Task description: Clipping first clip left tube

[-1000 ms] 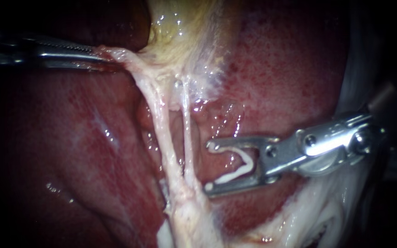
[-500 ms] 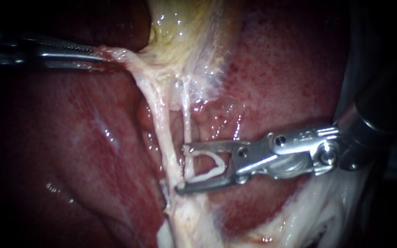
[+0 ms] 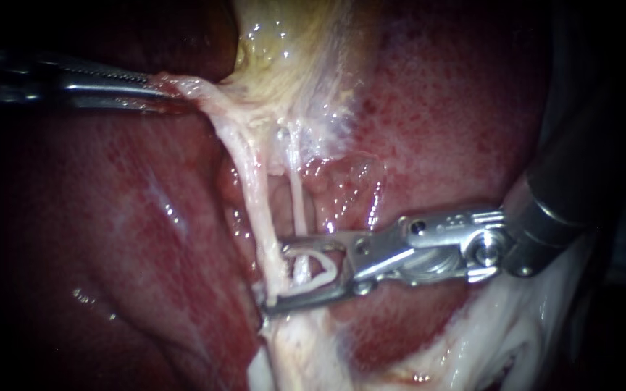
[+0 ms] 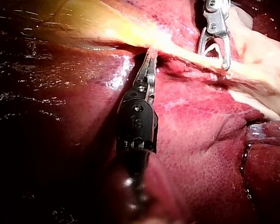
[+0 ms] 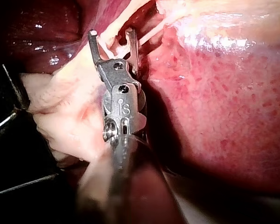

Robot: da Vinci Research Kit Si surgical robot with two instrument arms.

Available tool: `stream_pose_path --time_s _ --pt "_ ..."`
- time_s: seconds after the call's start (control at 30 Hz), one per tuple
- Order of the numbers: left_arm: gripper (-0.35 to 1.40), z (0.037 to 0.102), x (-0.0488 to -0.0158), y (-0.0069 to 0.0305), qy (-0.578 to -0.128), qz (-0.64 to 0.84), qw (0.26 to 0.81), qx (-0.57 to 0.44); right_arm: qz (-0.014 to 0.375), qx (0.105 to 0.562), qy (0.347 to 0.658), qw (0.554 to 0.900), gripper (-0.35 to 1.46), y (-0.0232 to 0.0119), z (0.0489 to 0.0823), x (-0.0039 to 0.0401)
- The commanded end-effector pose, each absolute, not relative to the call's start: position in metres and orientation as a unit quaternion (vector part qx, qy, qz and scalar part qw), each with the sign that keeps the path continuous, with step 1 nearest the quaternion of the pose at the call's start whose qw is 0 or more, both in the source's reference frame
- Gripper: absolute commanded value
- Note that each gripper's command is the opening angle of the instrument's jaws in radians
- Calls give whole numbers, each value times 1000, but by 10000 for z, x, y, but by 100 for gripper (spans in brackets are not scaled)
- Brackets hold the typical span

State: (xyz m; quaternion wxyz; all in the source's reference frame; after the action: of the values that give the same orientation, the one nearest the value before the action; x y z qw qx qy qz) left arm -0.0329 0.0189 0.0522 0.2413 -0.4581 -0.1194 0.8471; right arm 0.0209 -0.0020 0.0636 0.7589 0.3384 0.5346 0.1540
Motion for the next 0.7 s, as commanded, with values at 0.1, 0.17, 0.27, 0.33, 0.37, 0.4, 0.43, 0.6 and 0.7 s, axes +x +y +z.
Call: stream_pose_path --time_s 0.1,0.17,0.27,0.33,0.37,0.4,0.43,0.6,0.7 --pt "-35 522 -329 189 -119 847 242 -458 150 346 539 753 49 -22 637 219" --pt "-35 522 -329 189 -119 847 242 -458 150 352 542 748 49 -22 637 225" --pt "-35 522 -329 189 -119 847 242 -458 151 351 548 744 49 -23 635 231" --pt "-35 522 -330 189 -119 847 242 -458 154 351 550 742 49 -23 633 234" --pt "-35 522 -330 190 -119 847 242 -458 154 351 550 742 49 -24 631 235" --pt "-35 522 -330 190 -119 847 242 -458 154 352 550 742 49 -24 629 235" --pt "-35 522 -330 190 -119 847 242 -458 154 352 550 742 49 -24 627 235" --pt "-35 522 -330 190 -119 847 243 -458 157 356 556 735 49 -21 606 237" --pt "-35 522 -329 190 -119 847 243 -457 158 358 559 730 49 -19 592 237"
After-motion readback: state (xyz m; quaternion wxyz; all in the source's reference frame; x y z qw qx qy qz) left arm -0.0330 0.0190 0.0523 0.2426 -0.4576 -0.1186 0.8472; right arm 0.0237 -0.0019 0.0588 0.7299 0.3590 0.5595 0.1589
